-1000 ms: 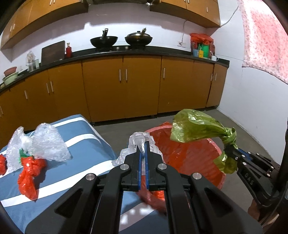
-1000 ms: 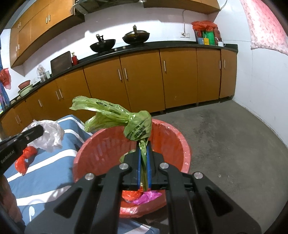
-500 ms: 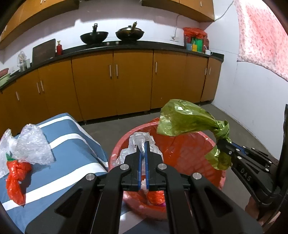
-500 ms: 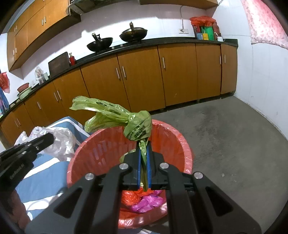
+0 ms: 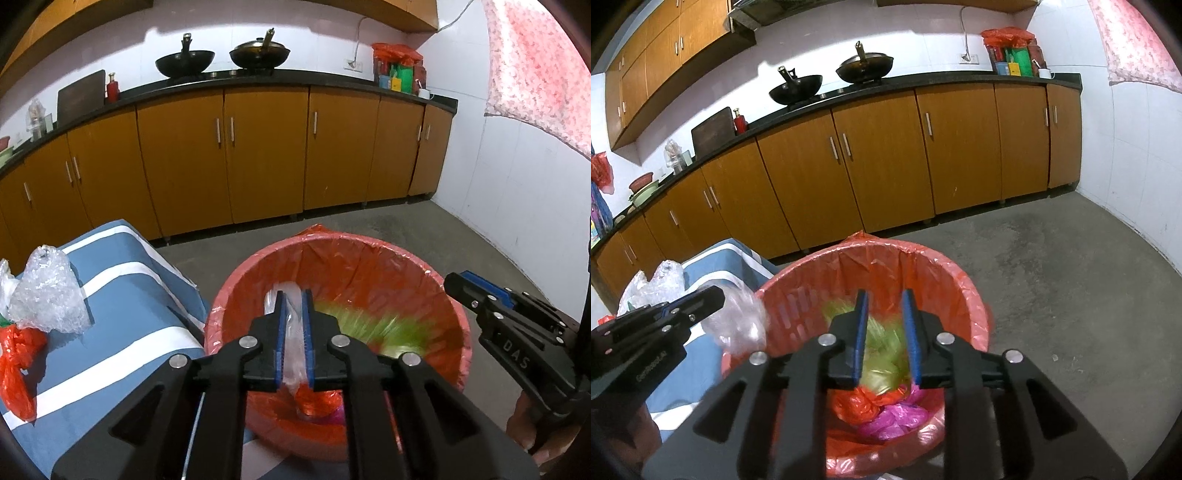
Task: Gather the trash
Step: 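Open both tools to drop the bags into the wastebasket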
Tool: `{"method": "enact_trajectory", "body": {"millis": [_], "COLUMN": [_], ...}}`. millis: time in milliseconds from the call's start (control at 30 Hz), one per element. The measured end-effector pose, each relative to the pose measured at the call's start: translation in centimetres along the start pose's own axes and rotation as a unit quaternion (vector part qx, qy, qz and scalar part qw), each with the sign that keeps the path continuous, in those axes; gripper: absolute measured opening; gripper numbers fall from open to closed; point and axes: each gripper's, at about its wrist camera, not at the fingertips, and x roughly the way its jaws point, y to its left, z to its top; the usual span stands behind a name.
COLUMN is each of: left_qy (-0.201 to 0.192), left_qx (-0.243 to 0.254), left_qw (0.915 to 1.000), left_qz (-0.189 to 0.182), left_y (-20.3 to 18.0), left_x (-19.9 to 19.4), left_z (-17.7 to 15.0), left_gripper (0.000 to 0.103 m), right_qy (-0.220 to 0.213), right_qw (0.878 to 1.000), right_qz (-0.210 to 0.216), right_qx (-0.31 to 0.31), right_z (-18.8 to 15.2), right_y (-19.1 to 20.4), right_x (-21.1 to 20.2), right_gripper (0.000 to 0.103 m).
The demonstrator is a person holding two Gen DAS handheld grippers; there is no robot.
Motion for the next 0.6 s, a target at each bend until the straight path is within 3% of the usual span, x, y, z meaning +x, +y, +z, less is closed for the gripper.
{"method": "enact_trajectory", "body": {"millis": [167, 600], "left_qy": [-0.008, -0.029], "left_qx": [-0.001, -0.028], "left_qw": [0.9999, 0.9977], "left_qz": [0.014, 0.054], "left_y": [0.5, 4.9], "left_x": [-0.6, -3.8], "left_z": [-0.1, -0.5], "left_gripper": [0.029, 0.03], "right_qy": [0.0, -0.012], "right_qw": [1.0, 0.999], "right_qz": [-0.007, -0.003], "right_qx": [-0.004, -0.03], "right_z": [-0.1, -0.1], "right_y": [0.1, 2.3], "right_x": [-0.4, -2.4], "right_gripper": [0.022, 0.022]}}
